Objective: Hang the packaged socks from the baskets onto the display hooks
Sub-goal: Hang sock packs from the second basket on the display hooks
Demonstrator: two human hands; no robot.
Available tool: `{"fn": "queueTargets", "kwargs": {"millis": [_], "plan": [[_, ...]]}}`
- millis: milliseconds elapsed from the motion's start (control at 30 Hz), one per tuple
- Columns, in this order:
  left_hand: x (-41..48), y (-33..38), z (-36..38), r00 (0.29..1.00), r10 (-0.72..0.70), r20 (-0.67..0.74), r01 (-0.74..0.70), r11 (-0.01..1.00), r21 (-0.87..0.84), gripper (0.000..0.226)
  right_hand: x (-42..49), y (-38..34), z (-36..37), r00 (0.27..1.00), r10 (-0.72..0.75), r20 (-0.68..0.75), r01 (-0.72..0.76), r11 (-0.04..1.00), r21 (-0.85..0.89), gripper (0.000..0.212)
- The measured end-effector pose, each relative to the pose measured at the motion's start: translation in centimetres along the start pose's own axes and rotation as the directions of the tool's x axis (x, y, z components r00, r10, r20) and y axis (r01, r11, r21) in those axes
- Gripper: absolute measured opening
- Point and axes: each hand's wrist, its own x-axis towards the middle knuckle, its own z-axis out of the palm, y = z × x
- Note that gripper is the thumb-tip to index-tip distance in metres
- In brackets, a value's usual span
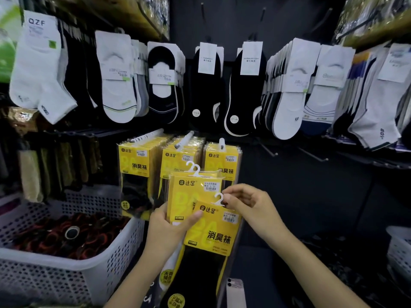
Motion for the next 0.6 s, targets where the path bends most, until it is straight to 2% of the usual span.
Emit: {"fn": "queueTargets", "kwargs": {"millis": [100, 267, 467, 533, 600], "plan": [[-0.16, 0.09, 0.00, 1.000, -0.003, 0.009, 0.003, 1.000, 0.003, 0.042, 0.28, -0.39, -0.10, 1.000, -0.003, 0.030, 0.004, 0.999, -0.032, 0.007], [-0.33, 0.40, -0.07, 1.000, -0.014, 0.022, 0.014, 1.000, -0.019, 0.041, 0.67, -0.77, -0.10, 0.998, 0.019, 0.058, -0.013, 0.995, -0.097, 0.017], [-0.27, 0.44, -0.18, 1.000, -0.021, 0.016, 0.022, 0.998, -0.066, 0.044, 0.55, -0.44, -0.39, 0.998, 0.003, 0.070, 0.007, 0.991, -0.135, 0.010], [-0.18, 0.42, -0.03, 1.000, -0.025, 0.008, 0.026, 0.997, -0.074, 0.041, 0.47, -0.34, -0.29, 0.999, 0.009, 0.054, -0.003, 0.994, -0.112, 0.010], [0.06, 0.31, 0.11, 0.999, -0.034, -0.014, 0.033, 0.995, -0.093, 0.036, 0.22, -0.06, -0.08, 0.998, 0.063, 0.025, -0.063, 0.998, -0.010, 0.015]]}}
